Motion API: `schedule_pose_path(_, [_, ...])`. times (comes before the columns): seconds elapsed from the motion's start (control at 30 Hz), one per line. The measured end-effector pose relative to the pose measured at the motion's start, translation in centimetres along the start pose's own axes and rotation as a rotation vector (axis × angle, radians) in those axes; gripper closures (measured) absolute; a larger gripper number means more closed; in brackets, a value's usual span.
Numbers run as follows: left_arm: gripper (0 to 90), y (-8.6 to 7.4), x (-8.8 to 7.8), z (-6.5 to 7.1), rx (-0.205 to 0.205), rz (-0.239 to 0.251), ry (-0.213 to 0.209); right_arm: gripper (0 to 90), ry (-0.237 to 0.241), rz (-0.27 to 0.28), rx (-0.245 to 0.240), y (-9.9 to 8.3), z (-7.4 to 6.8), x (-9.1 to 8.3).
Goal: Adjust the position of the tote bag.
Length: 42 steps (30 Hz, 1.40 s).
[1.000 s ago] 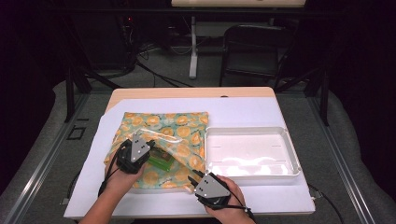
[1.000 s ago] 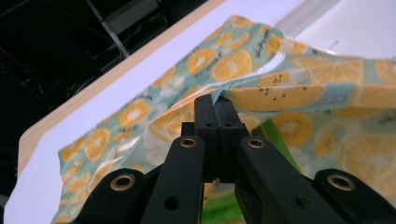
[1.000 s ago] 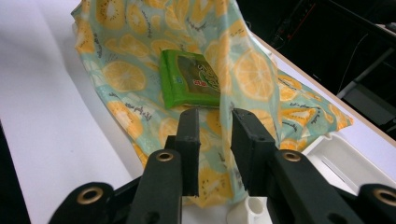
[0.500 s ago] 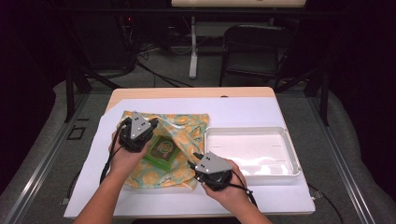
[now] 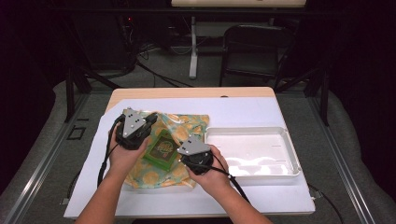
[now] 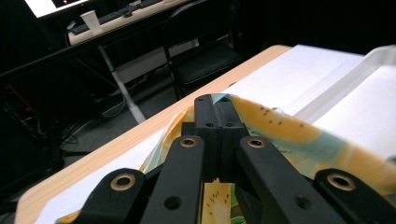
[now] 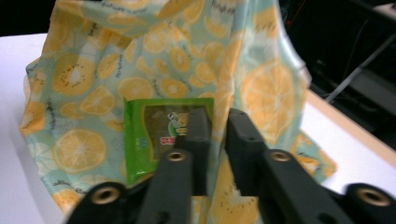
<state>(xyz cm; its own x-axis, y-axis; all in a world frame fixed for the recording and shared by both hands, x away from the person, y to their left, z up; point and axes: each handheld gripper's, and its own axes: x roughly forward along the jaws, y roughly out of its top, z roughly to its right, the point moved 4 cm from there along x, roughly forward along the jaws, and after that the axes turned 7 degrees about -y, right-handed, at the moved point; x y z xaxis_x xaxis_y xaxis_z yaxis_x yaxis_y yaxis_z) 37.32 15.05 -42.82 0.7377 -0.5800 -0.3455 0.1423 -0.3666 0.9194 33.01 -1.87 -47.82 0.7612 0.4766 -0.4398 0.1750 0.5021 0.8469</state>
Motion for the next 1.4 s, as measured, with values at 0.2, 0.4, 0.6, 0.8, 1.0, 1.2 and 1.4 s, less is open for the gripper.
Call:
schedule_pose_path(0.2, [90.0,0.2,-0.1,0.7,0.015,0.011,-0.014,89.8,0.024,-0.028,0.001,-0.3,-0.3,0.8])
schedule_pose_path(0.4, [90.0,0.1,0.3,1.3,0.039,0.001,-0.024,90.0,0.082,-0.055,0.024,-0.9,-0.5,1.8])
schedule_pose_path(0.6, [90.0,0.1,0.3,1.6,0.033,0.013,-0.045,90.0,0.124,-0.068,0.085,-1.1,-0.1,3.1])
schedule_pose_path(0.8, [90.0,-0.1,0.6,2.1,0.047,0.015,-0.054,90.0,0.139,-0.084,0.183,-1.4,1.2,4.9])
schedule_pose_path(1.0, [90.0,-0.5,1.1,2.2,0.048,-0.006,-0.060,90.0,0.108,-0.103,0.214,-1.9,2.3,6.3])
schedule_pose_path(1.2, [90.0,-0.8,1.6,2.5,0.055,-0.014,-0.072,90.0,0.075,-0.115,0.211,-2.2,3.5,7.0])
schedule_pose_path(1.4, [90.0,-1.4,2.5,2.6,0.044,-0.037,-0.081,90.0,0.054,-0.141,0.214,-2.6,4.7,7.9])
